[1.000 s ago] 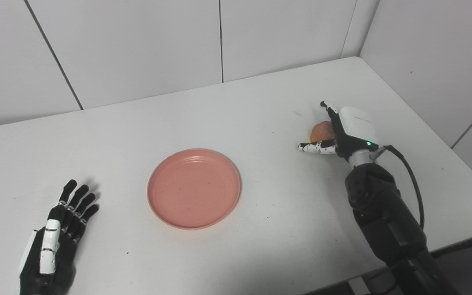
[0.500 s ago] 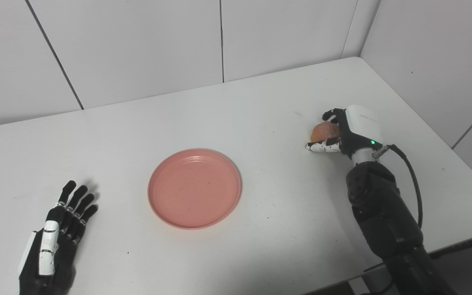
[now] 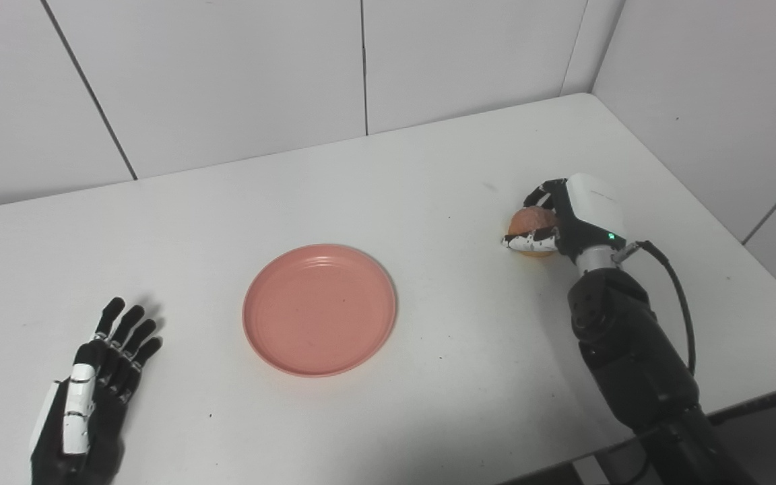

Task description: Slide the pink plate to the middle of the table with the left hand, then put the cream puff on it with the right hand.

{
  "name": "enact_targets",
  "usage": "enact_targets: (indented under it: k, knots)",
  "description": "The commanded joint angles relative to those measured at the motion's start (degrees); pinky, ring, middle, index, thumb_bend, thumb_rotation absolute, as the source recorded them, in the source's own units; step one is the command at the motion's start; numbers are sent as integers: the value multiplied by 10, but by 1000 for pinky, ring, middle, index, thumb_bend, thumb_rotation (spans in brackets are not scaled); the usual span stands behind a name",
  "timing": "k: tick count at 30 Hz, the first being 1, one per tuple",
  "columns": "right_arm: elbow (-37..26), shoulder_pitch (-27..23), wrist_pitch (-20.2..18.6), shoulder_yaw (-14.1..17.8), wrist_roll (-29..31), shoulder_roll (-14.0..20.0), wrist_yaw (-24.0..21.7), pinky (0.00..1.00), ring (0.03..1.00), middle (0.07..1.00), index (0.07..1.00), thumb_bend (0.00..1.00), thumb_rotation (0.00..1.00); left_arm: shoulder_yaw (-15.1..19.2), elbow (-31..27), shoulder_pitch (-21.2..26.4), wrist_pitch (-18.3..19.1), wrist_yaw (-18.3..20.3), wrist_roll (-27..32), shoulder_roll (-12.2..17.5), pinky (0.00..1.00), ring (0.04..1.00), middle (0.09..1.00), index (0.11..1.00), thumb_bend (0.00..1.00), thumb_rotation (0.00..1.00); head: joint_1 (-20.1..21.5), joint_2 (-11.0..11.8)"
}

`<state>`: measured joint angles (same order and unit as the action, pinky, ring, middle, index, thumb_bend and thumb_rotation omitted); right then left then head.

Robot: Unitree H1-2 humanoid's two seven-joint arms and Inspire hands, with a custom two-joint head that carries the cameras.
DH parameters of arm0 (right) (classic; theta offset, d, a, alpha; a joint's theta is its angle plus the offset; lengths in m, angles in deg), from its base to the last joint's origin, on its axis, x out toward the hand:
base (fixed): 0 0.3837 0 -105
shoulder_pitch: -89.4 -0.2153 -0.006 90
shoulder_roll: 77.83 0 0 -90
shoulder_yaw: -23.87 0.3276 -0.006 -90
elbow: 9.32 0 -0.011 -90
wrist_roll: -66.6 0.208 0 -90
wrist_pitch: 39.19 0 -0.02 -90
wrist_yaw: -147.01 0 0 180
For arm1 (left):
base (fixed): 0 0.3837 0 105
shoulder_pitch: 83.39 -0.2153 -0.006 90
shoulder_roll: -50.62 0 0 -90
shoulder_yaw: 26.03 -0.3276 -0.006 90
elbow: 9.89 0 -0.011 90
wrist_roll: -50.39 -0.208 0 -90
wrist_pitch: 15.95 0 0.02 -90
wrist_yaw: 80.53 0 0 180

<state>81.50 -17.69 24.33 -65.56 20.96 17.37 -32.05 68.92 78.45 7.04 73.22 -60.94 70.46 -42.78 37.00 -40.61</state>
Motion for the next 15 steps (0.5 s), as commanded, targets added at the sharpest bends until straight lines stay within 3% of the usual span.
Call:
enact_targets:
  k: [1, 12, 15]
  knots:
    - [-33, -5, 14, -1, 2, 12, 13, 288, 372, 449, 488, 501, 142, -6, 14, -33, 19, -4, 5, -9, 924, 937, 954, 949, 520, 966, -6, -1]
    - [-150, -14, 0, -28, -24, 0, -8, 219, 297, 373, 484, 501, 145, -21, -11, -42, 12, -25, -27, -20, 936, 947, 960, 956, 478, 1000, -22, 2]
    - [-172, -22, -2, -38, -33, -11, -23, 250, 328, 401, 484, 502, 144, -24, -17, -45, 10, -29, -34, -26, 938, 950, 962, 958, 467, 1000, -27, 3]
